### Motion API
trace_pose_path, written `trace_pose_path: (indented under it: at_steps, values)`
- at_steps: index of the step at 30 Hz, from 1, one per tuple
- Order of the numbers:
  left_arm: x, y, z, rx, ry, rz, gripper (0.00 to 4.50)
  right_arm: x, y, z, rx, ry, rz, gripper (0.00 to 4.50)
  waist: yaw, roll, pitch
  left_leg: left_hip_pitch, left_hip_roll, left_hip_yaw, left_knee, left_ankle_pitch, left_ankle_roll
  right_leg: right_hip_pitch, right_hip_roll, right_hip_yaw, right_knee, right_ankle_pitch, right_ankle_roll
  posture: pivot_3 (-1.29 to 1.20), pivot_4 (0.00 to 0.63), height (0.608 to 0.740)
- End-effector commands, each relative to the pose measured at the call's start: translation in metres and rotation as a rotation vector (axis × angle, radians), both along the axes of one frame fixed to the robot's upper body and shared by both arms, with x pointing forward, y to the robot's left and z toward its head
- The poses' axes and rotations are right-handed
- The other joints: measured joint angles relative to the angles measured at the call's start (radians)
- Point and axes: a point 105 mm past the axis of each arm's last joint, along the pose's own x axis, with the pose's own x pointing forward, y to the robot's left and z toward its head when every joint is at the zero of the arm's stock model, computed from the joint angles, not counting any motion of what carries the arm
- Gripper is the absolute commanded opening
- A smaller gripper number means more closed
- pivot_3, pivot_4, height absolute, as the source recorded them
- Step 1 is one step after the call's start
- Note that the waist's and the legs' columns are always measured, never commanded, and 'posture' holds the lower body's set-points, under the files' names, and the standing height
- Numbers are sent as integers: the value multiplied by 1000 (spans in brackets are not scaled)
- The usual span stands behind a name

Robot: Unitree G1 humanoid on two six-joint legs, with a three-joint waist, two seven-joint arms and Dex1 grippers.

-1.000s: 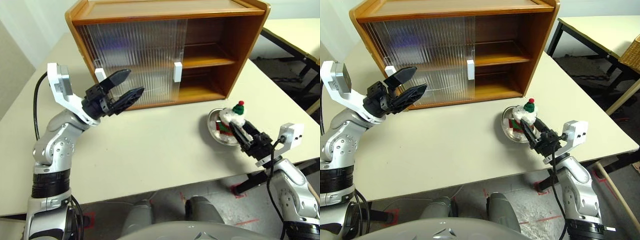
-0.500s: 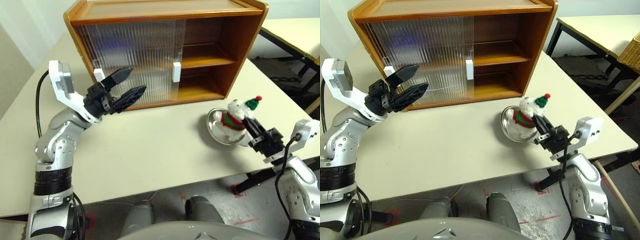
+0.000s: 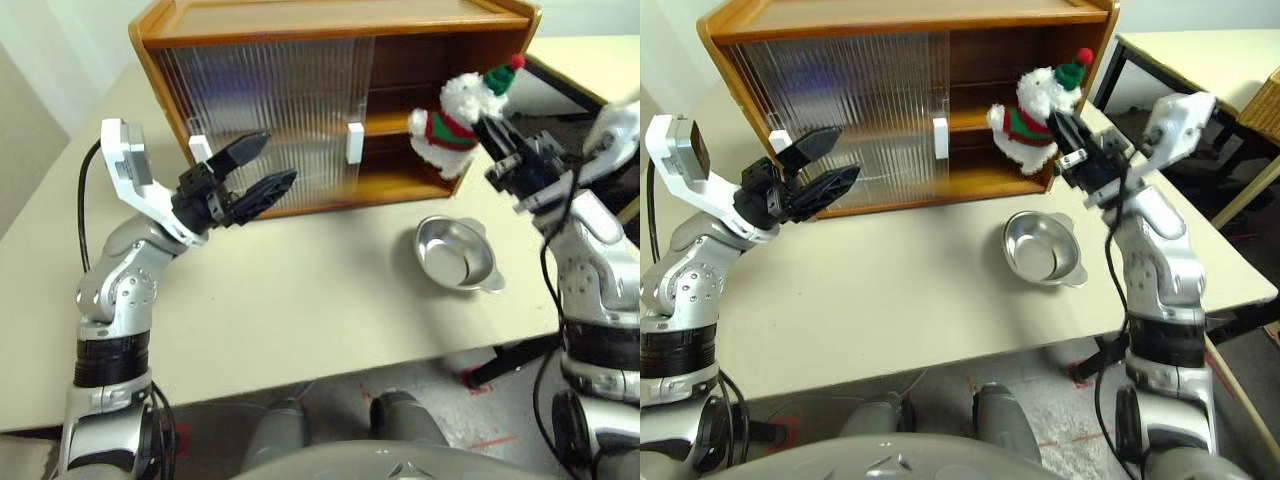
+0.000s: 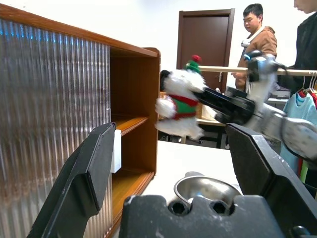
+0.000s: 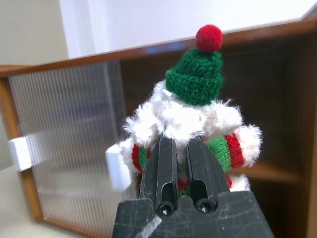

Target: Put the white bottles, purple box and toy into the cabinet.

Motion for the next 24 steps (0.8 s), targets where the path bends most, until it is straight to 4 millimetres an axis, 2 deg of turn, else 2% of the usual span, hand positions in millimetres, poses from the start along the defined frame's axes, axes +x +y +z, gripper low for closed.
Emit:
trace_pose_path:
  at_steps: [1, 6, 14, 24]
  values:
    - [0, 1, -3, 15, -1, 18, 4500, 19, -2, -2, -54, 64, -32, 6, 3, 0, 0, 0, 0, 0, 0, 0, 0, 0, 0, 0, 0, 0, -1, -3, 0, 740]
    - [0, 2, -3, 15, -4, 29, 4500, 44, 7, 3, -120, 101, -48, 6, 2, 0, 0, -1, 0, 0, -1, 0, 0, -1, 0, 0, 0, 1, -2, 0, 0, 740]
    - [1, 3, -3, 16, -9, 41, 4500, 66, 17, 18, -142, 82, -40, 6, 1, 0, 0, -1, 0, 0, 0, 0, 0, -1, 0, 0, 0, 2, -3, 2, 0, 740]
    - [0, 4, -4, 9, -6, 44, 4500, 94, 26, 12, -124, 150, -48, 6, -5, 0, 0, -1, 0, 0, 0, 0, 0, -1, 0, 0, 0, 3, -5, 6, 0, 740]
